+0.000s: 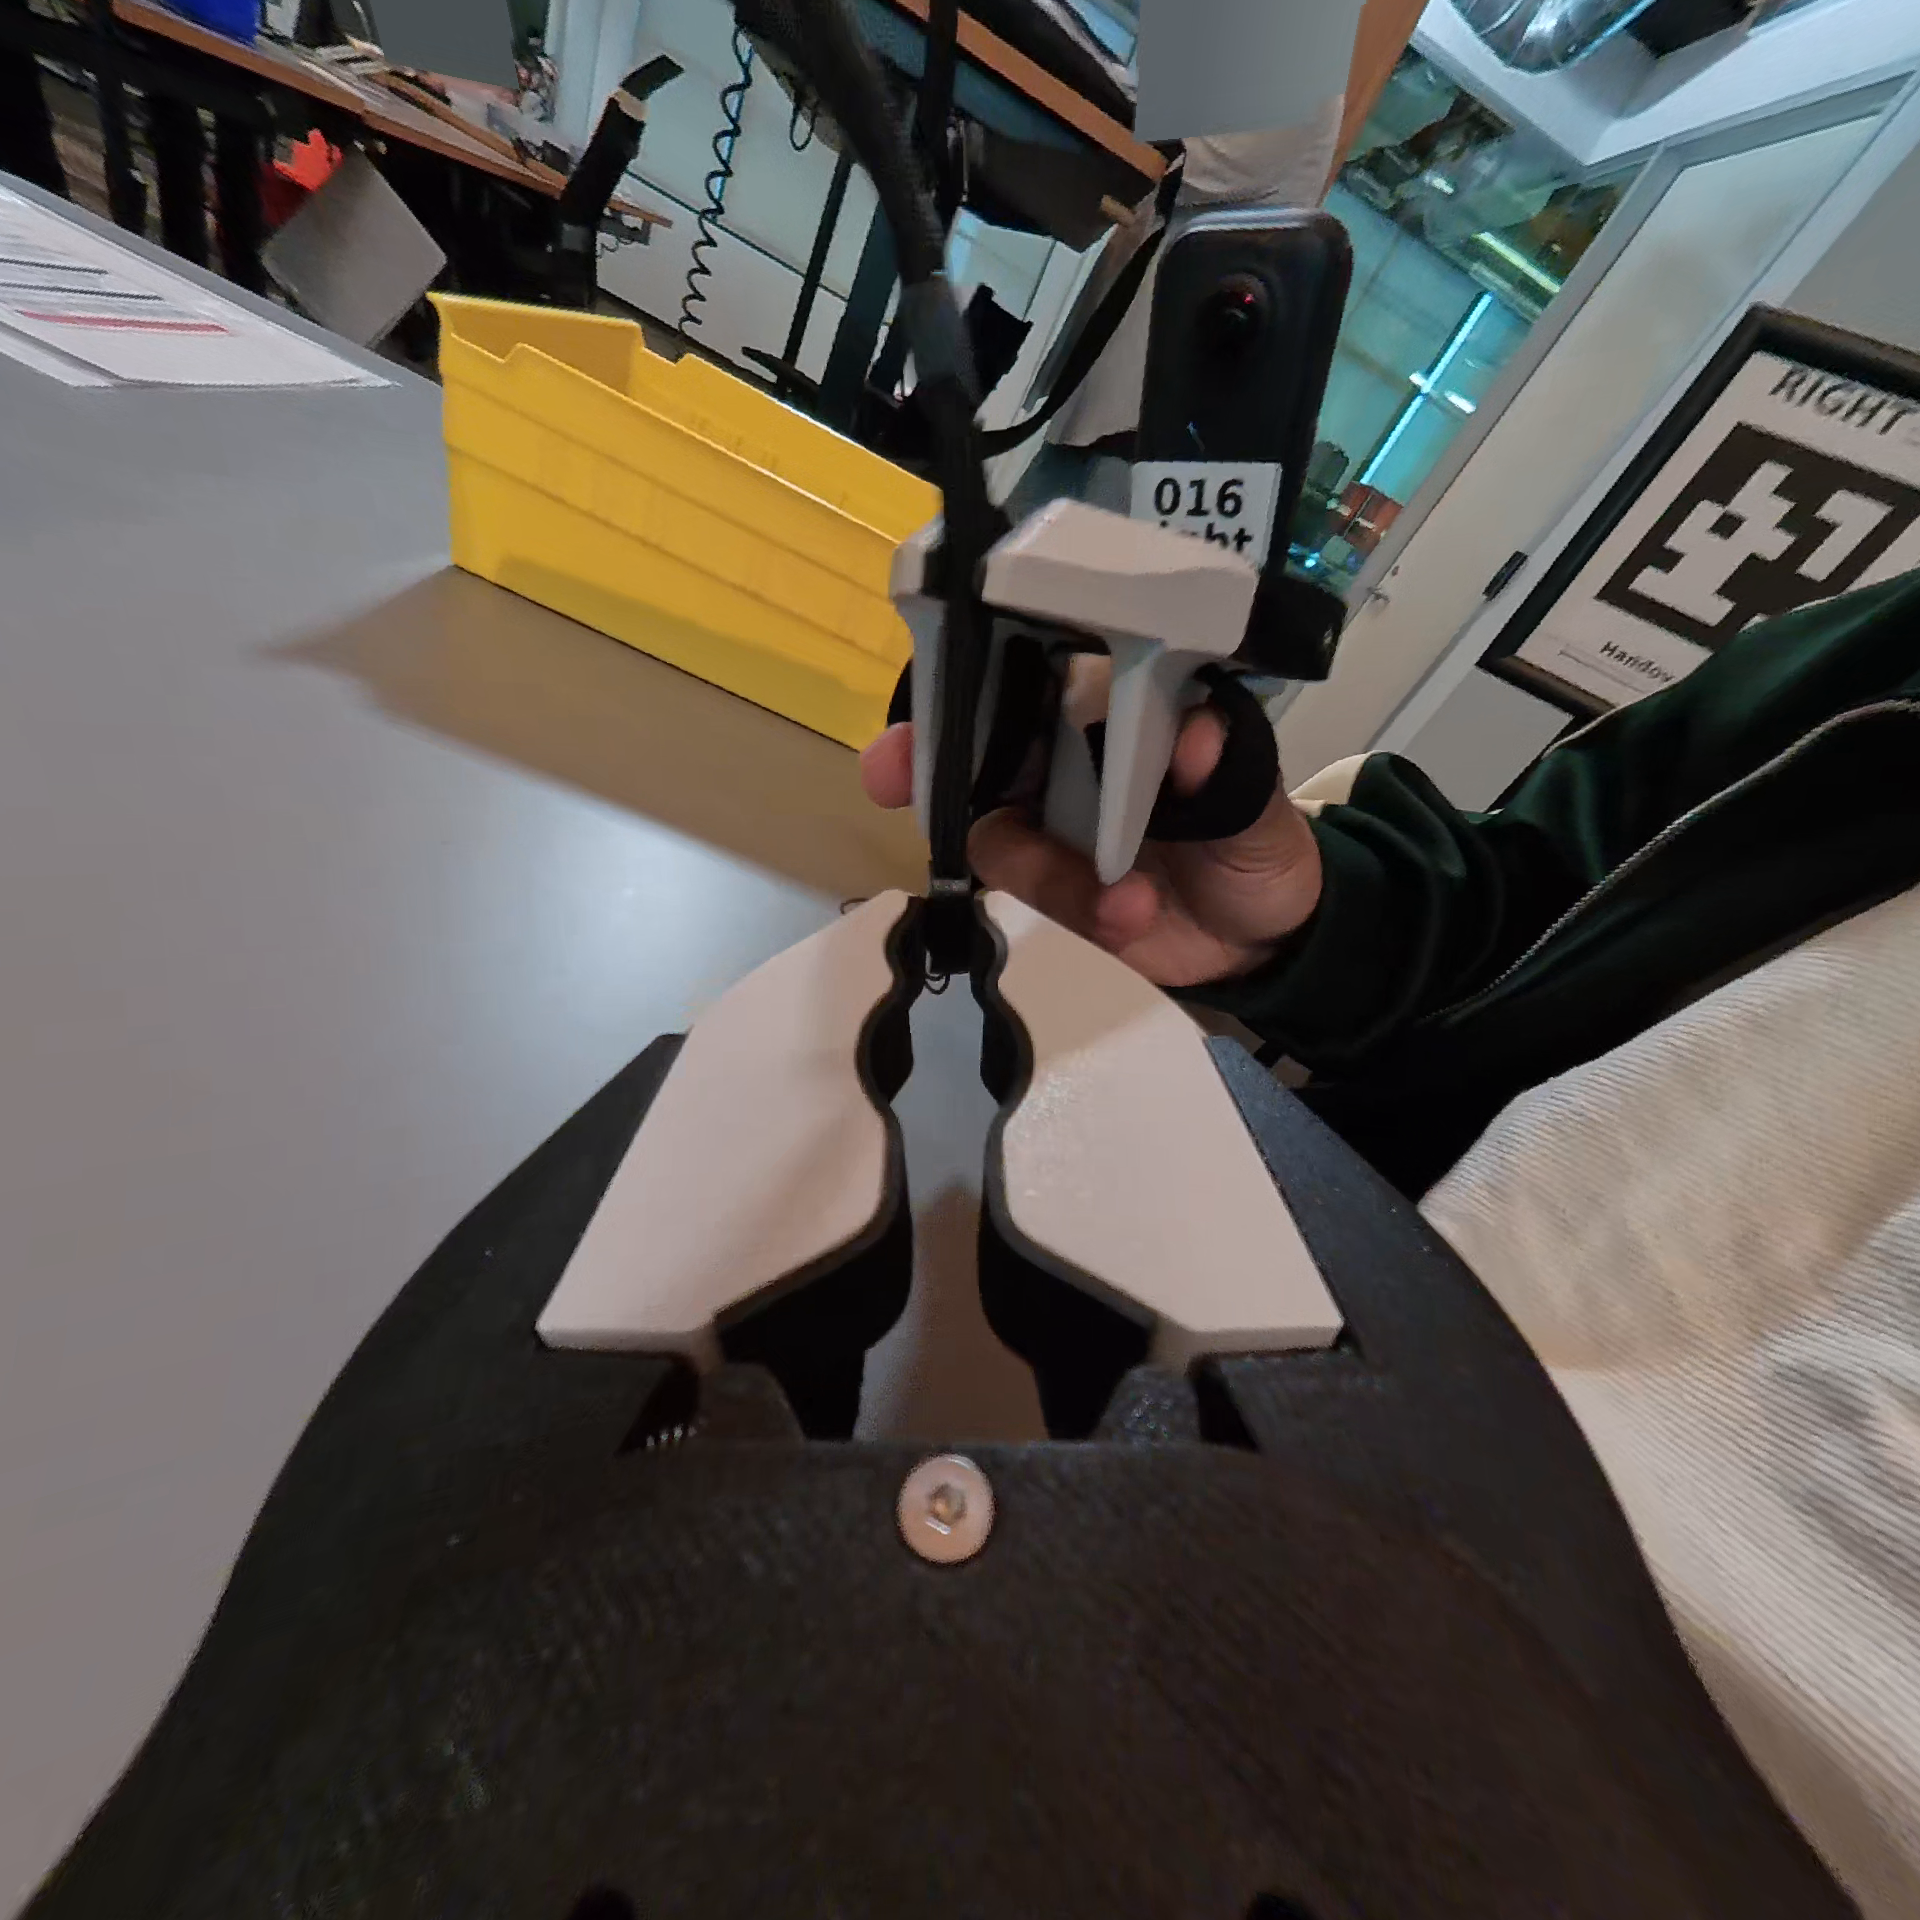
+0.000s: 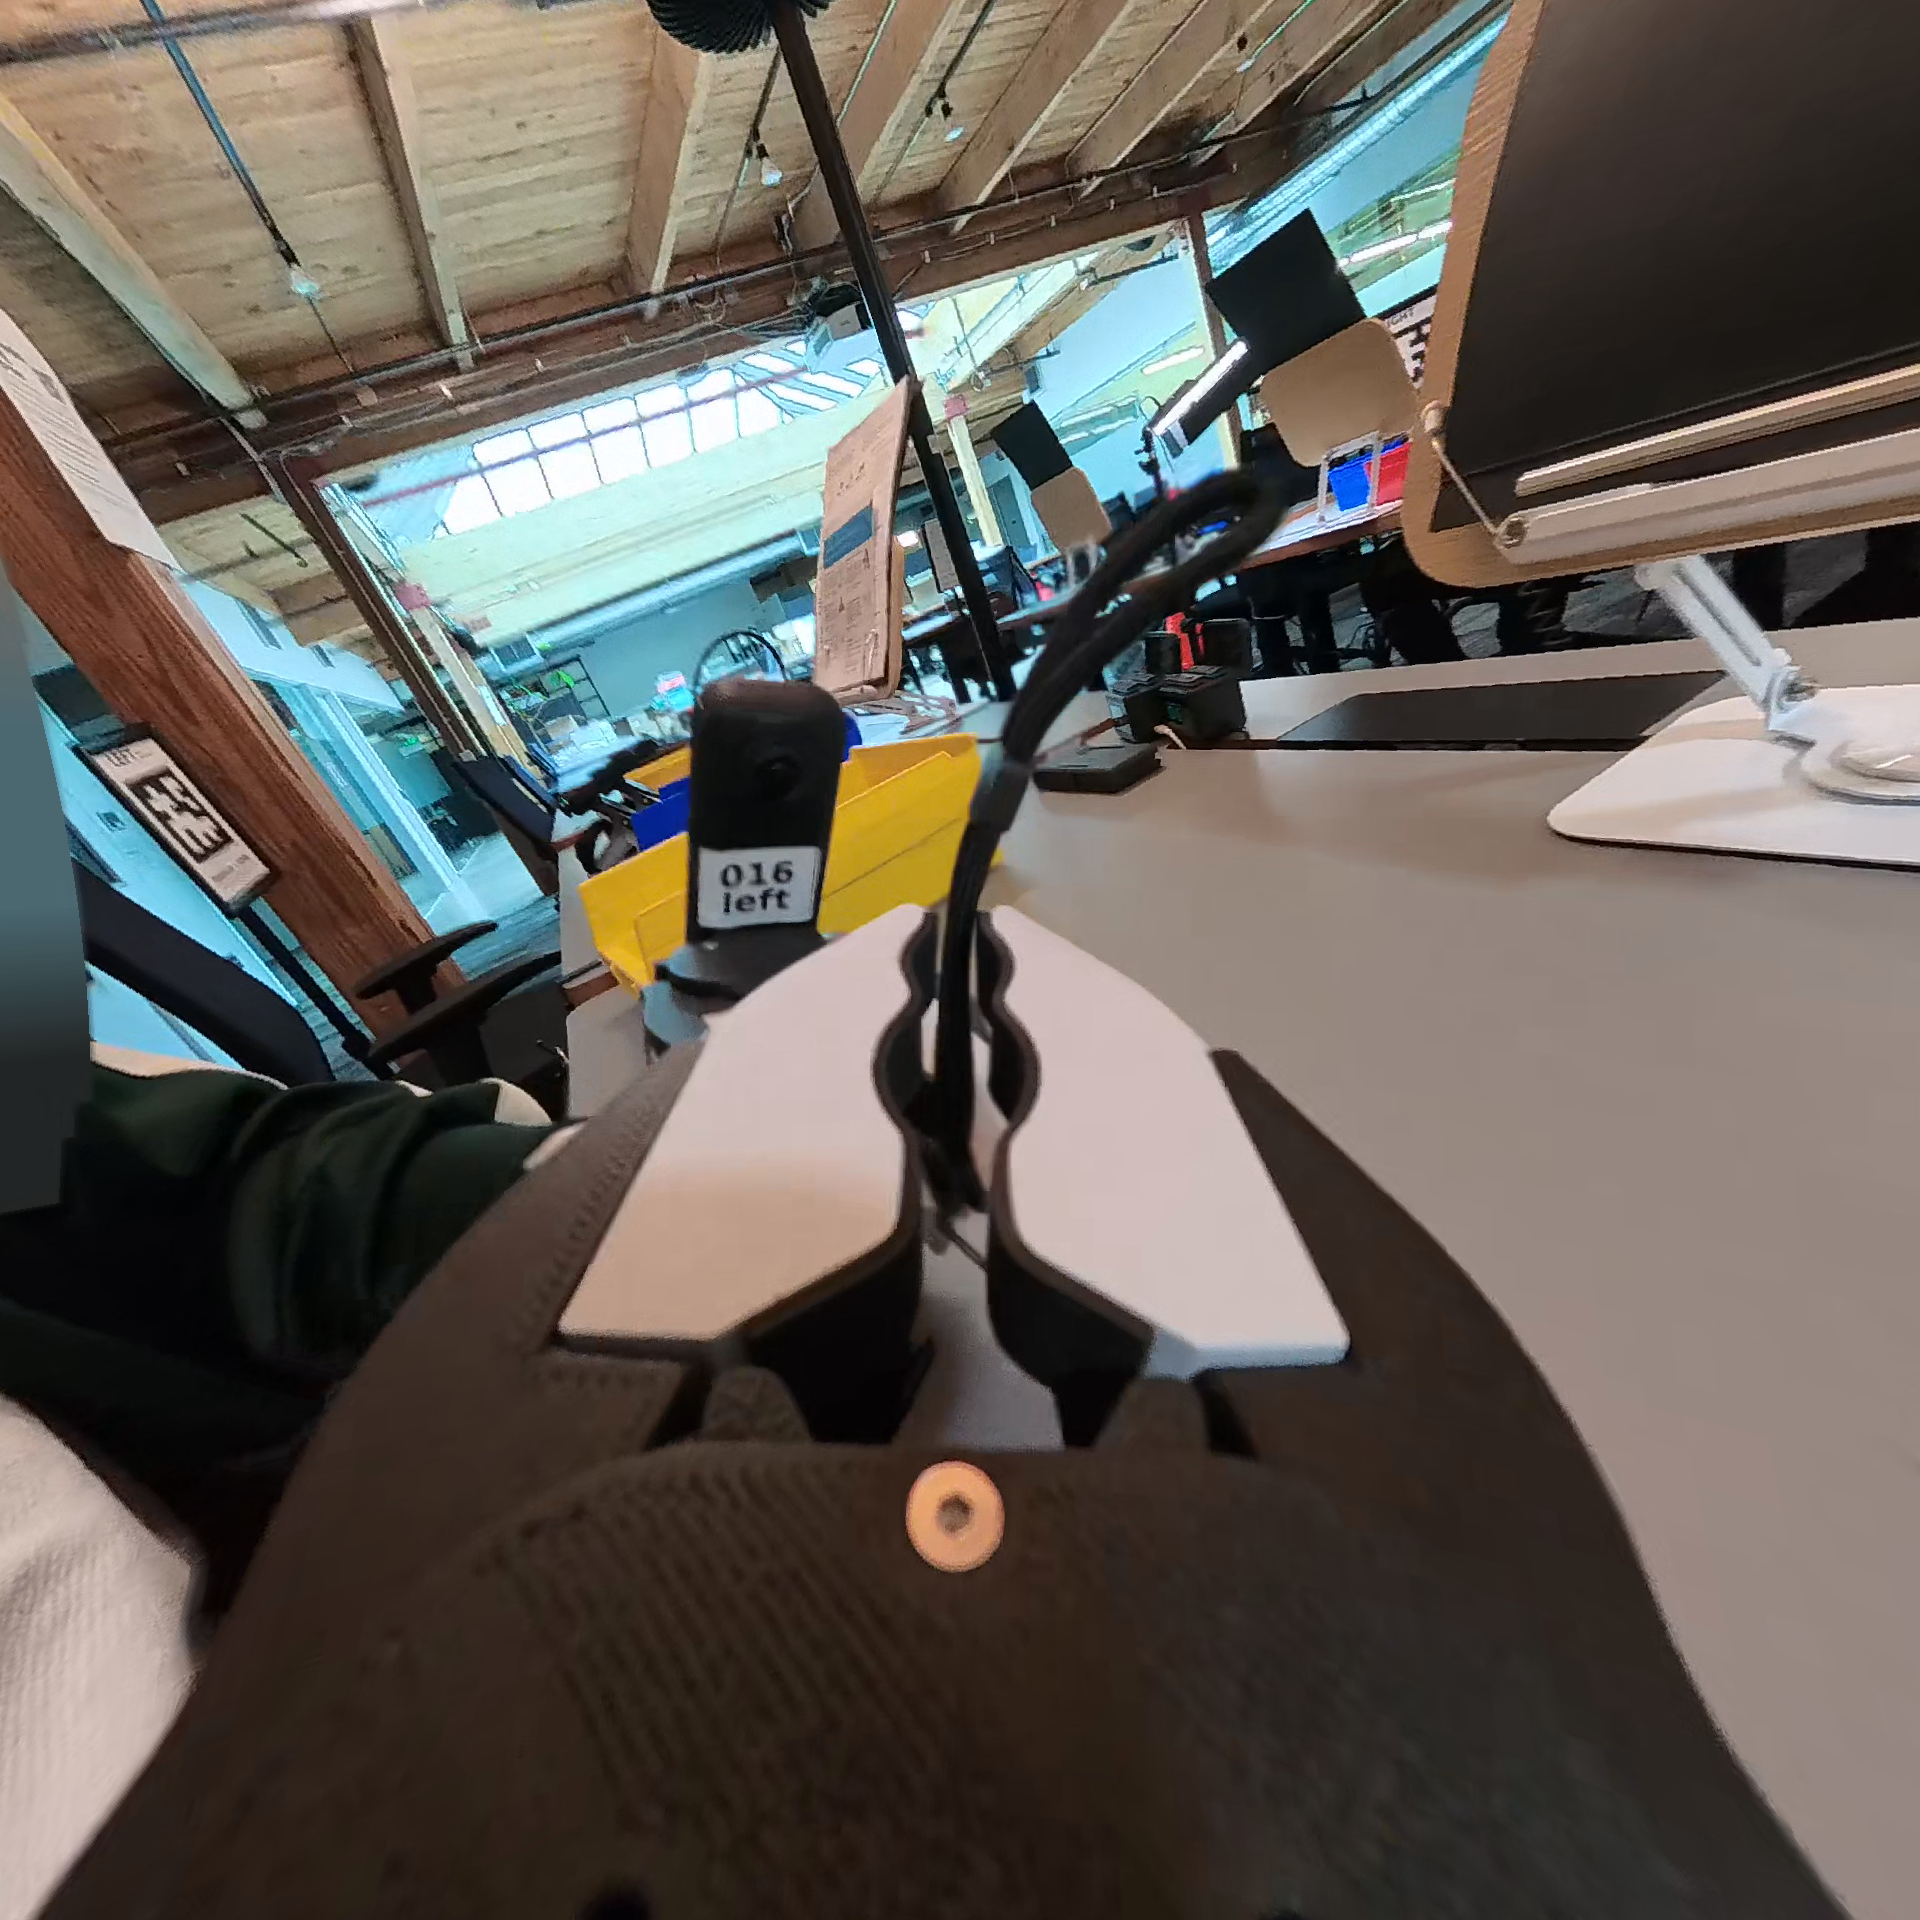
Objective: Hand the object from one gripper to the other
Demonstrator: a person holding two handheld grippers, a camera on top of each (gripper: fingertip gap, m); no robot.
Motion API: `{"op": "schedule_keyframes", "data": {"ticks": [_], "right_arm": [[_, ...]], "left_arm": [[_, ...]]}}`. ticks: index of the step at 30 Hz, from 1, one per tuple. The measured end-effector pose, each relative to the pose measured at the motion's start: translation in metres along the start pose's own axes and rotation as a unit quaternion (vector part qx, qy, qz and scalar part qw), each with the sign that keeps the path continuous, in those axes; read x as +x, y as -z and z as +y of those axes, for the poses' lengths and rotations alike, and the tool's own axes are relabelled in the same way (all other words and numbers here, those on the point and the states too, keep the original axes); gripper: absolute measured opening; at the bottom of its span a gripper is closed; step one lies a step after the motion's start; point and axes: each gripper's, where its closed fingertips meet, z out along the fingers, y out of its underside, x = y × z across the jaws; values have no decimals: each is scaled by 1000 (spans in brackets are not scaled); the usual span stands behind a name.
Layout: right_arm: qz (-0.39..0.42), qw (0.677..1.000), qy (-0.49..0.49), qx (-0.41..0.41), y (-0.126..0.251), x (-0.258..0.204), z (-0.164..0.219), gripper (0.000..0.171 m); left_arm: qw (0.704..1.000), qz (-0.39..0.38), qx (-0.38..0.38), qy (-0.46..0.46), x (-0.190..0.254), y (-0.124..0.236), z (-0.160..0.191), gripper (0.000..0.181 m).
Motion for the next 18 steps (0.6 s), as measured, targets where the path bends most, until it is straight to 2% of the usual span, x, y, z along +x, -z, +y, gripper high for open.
{"op": "schedule_keyframes", "data": {"ticks": [3,5,7,9,13,18], "right_arm": [[14,999,25,-31,2,13,8,36],[26,998,34,-35,7,24,7,44],[46,996,68,-37,13,34,4,45],[61,986,144,-64,16,39,8,44],[64,936,317,-138,12,35,30,41],[57,910,380,-156,2,20,43,41]], "left_arm": [[998,31,33,43,5,7,-12,7],[993,53,60,87,4,13,-19,6],[984,80,84,132,3,19,-25,6],[972,116,106,176,5,24,-31,6],[952,176,115,220,13,29,-37,6],[943,223,86,230,28,26,-34,7]]}}
